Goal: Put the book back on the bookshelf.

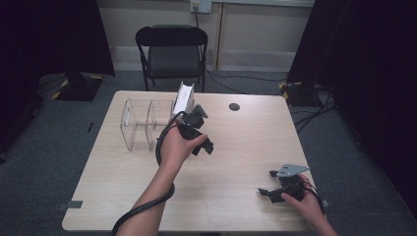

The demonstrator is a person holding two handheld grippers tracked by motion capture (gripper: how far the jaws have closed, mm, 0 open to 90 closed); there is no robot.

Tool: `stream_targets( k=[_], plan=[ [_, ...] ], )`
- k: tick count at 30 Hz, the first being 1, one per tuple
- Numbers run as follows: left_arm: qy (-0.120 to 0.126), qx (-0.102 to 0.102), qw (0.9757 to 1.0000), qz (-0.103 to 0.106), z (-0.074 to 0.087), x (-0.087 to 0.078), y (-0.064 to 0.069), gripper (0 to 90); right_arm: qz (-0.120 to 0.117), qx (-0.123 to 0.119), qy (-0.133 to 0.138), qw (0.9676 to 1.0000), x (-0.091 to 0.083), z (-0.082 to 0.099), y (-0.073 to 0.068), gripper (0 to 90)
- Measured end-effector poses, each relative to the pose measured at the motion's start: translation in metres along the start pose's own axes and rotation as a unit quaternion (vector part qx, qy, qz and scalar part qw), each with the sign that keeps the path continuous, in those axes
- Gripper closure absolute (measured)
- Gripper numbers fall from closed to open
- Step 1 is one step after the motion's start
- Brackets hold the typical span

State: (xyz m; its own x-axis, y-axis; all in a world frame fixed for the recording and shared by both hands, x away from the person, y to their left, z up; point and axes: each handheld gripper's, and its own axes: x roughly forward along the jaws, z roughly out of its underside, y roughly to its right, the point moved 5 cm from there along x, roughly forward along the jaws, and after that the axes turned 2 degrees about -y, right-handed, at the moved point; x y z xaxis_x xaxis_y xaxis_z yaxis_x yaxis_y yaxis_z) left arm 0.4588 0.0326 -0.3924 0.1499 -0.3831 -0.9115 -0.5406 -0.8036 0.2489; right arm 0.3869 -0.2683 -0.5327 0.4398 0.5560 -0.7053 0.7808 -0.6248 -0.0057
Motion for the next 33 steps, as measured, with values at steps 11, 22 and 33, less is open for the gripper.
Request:
stream_targets(
  k=[11, 22, 33],
  plan=[
    [-0.007, 0.009, 0.9998, 0.014, 0.002, 0.017, 0.007, 22.5, 0.000, 0.000, 0.000, 1.0000, 0.000, 0.000, 0.000, 14.1],
    [-0.008, 0.016, 0.9995, 0.025, 0.003, 0.028, 0.011, 22.5, 0.000, 0.000, 0.000, 1.0000, 0.000, 0.000, 0.000, 14.0],
    [-0.011, 0.014, 0.9994, 0.031, 0.006, 0.040, 0.014, 22.5, 0.000, -0.001, 0.000, 1.0000, 0.000, 0.000, 0.000, 14.1]
  ],
)
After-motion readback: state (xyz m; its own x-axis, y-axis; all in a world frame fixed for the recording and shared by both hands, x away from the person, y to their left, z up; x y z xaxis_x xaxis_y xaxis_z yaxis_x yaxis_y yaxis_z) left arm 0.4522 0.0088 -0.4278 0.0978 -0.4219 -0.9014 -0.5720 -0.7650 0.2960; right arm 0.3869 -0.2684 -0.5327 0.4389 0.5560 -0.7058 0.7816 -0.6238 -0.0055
